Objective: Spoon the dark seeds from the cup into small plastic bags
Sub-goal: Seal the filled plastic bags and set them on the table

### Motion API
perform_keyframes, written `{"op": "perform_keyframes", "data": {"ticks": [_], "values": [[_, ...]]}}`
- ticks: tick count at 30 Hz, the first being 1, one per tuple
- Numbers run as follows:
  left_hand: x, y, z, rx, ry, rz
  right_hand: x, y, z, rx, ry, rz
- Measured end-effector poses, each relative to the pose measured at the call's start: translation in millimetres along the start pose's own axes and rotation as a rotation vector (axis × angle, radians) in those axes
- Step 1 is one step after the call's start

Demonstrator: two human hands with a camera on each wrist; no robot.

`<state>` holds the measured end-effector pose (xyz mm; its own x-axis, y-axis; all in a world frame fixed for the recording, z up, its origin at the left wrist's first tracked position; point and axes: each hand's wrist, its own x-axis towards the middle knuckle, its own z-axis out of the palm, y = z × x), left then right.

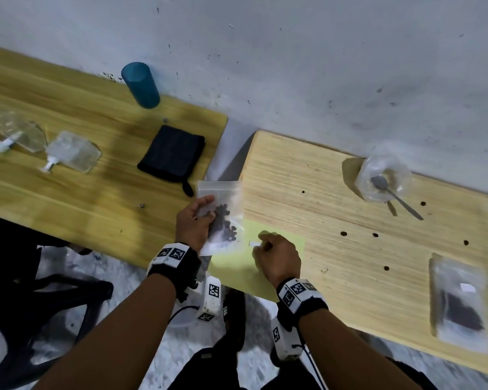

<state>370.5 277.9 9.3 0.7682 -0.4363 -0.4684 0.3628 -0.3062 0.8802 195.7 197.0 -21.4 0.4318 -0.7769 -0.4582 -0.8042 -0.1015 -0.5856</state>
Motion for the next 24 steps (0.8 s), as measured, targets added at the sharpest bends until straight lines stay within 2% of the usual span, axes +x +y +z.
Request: {"op": "perform_keyframes", "data": {"ticks": [2, 8, 13, 19, 24], "values": [[-0.3, -1.7, 0.2, 0.0, -0.002, 0.004, -0.6, 0.9, 0.2, -0.025, 0.012, -0.026], [-3.2, -3.4, 1.4, -0.015, -0.025, -0.014, 6.5, 0.2, 0.8, 0.089, -0.018, 0.049], [-1.9, -5.1, 2.7, -0.007, -0.009, -0.017, 10.8, 3.1, -7.8, 0.182, -0.107, 0.014], [-3.0, 1.2, 22.2, -0.038, -0.088, -0.02, 3.8, 10.2, -48.4, 0.438, -0.031, -0.03], [-14.6, 15.2, 63.9, 0.075, -0.17, 0.067, 2.7, 2.7, -106.2, 0.559, 0.01, -0.075]]}}
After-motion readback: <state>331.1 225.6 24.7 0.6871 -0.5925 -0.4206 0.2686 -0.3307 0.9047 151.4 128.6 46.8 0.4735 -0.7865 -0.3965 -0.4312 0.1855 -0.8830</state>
